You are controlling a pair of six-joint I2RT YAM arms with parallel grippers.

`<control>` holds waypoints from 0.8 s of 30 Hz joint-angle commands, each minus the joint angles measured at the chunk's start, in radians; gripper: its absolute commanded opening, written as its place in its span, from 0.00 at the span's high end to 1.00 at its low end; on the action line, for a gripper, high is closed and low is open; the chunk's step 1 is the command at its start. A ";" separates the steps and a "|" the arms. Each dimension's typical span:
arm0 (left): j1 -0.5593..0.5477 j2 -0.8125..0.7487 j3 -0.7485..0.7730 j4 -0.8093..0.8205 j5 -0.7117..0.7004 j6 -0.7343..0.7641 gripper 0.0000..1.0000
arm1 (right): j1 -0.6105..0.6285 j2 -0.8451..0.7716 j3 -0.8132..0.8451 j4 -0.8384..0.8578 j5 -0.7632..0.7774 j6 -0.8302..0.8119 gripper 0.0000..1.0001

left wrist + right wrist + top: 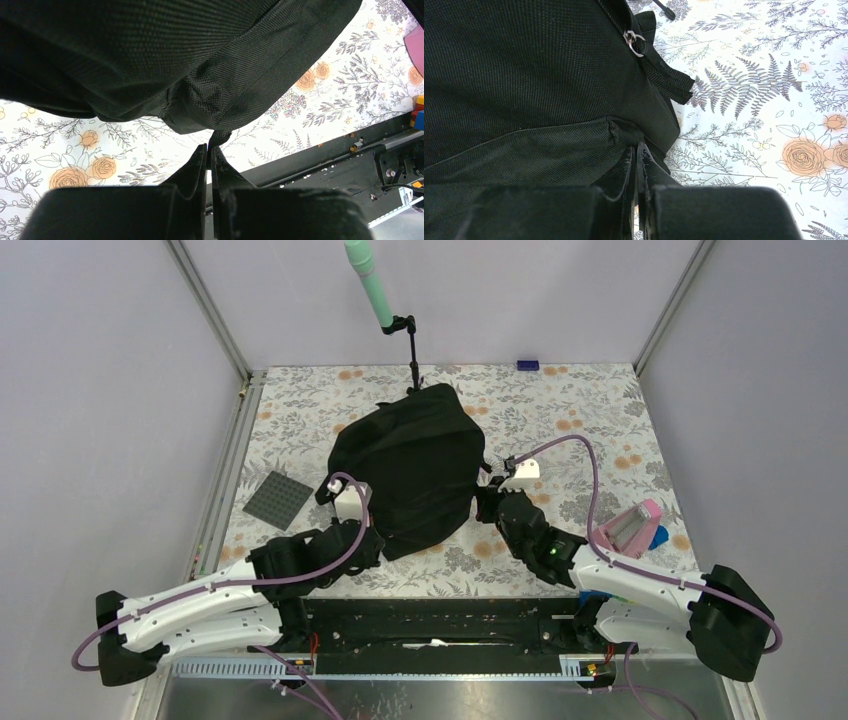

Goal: Pack the student bag
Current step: Zip the student bag at the center of the board.

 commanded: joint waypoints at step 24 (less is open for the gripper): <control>0.159 -0.099 -0.023 0.091 0.170 0.270 0.01 | -0.152 -0.232 0.165 -0.497 -0.366 -0.355 0.07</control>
